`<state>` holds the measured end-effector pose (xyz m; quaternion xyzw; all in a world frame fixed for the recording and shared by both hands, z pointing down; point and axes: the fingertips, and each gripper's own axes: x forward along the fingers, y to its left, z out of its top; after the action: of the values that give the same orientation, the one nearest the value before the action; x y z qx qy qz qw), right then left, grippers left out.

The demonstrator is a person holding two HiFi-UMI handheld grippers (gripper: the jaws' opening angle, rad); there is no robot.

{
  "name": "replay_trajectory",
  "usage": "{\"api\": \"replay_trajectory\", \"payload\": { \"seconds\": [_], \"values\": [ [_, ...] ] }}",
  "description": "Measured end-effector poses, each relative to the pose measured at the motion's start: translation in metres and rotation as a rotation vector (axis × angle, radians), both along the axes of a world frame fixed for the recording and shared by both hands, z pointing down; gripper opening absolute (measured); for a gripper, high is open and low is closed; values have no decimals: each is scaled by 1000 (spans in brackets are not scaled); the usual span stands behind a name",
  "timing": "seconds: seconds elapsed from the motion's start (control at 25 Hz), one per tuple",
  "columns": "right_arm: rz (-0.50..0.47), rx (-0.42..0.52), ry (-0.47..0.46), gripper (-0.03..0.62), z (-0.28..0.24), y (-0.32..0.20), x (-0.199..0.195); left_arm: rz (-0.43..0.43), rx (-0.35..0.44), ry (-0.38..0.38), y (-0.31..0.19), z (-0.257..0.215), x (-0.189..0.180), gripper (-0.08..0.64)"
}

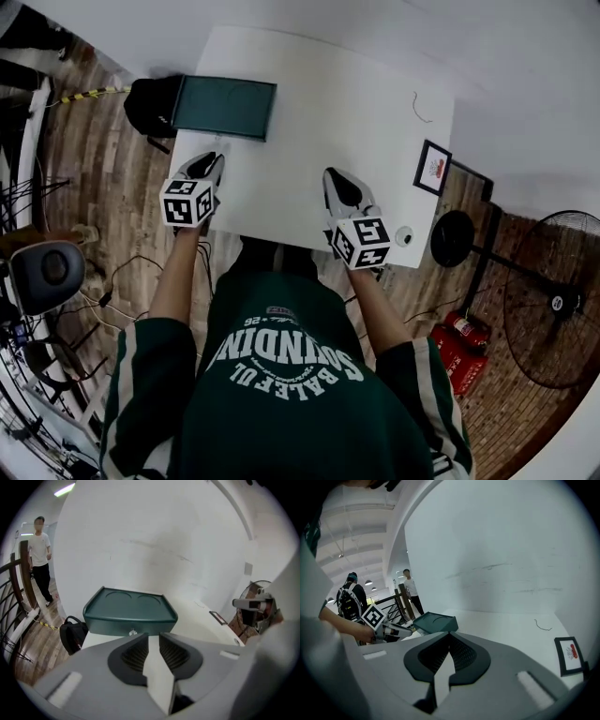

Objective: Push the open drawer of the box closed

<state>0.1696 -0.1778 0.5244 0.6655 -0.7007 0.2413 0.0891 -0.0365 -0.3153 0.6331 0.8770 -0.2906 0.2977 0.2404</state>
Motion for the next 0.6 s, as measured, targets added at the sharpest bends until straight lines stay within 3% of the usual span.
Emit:
{"api": "replay_trajectory", "payload": {
  "seconds": [0.24, 0.6],
  "values": [
    [-17, 79, 16, 2, -31, 14, 8, 66, 143, 87, 34, -65, 29, 55],
    [-43, 173, 58, 2, -69, 40, 12, 72, 287, 169, 81, -133, 47, 52]
  ]
}}
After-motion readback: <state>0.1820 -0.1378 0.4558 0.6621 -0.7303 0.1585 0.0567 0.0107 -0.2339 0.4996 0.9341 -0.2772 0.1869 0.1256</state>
